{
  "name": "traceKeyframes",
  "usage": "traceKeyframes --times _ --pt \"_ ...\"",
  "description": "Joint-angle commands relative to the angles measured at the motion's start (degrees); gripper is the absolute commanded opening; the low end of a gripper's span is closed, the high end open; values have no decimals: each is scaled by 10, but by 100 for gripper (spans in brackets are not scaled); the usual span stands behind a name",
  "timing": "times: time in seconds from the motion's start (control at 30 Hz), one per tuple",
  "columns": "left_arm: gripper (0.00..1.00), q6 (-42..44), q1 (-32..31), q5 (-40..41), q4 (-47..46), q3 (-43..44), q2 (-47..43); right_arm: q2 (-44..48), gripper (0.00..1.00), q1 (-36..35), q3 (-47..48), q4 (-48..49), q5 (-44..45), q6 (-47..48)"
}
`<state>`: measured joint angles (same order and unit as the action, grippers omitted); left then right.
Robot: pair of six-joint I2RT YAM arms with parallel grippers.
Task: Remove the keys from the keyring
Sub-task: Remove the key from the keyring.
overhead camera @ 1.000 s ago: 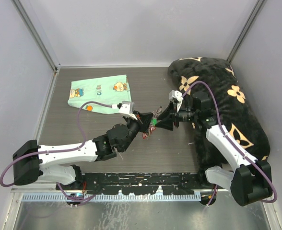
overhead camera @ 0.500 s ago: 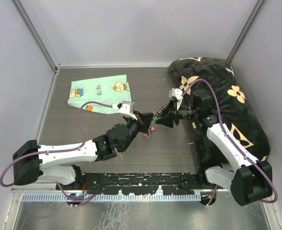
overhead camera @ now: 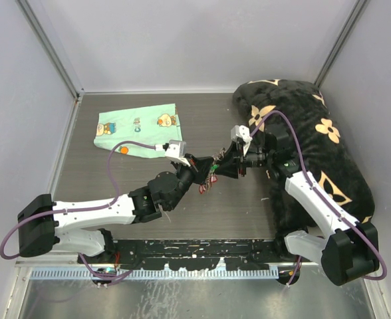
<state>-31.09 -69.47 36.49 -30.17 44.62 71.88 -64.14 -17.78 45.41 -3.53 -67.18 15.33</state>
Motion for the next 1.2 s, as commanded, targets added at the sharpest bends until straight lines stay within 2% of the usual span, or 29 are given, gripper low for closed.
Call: traceKeyframes --times 0.0,0.2,0.23,0.37,0.47,0.53,0.63,0.83,0.97,1.03,1.17 --pt "0 -12 2 1 -62 20 -8 3 31 -3 -2 28 -24 12" --pt "0 -11 2 4 -59 18 -12 14 2 -2 10 -40 -9 64" --pt "0 -11 2 6 -59 16 -13 16 1 -2 16 -58 -4 75" --pt "0 -4 2 16 -60 7 -16 18 1 -2 63 -170 40 137" --pt "0 12 2 26 -73 -9 -14 6 1 -7 127 -303 90 210" --pt "1 19 3 30 -95 -26 -10 -24 1 -31 180 -399 144 261" --pt "5 26 3 33 -135 -52 0 -62 1 -74 236 -501 245 284" --pt "12 50 4 14 -189 -94 5 -97 1 -118 309 -583 385 280" --pt "22 80 4 -13 -218 -131 -5 -117 1 -130 363 -618 437 284" --pt "26 95 4 -27 -226 -151 -20 -127 1 -135 384 -634 440 287" --pt "34 132 4 -54 -236 -191 -61 -161 1 -135 413 -679 375 288"
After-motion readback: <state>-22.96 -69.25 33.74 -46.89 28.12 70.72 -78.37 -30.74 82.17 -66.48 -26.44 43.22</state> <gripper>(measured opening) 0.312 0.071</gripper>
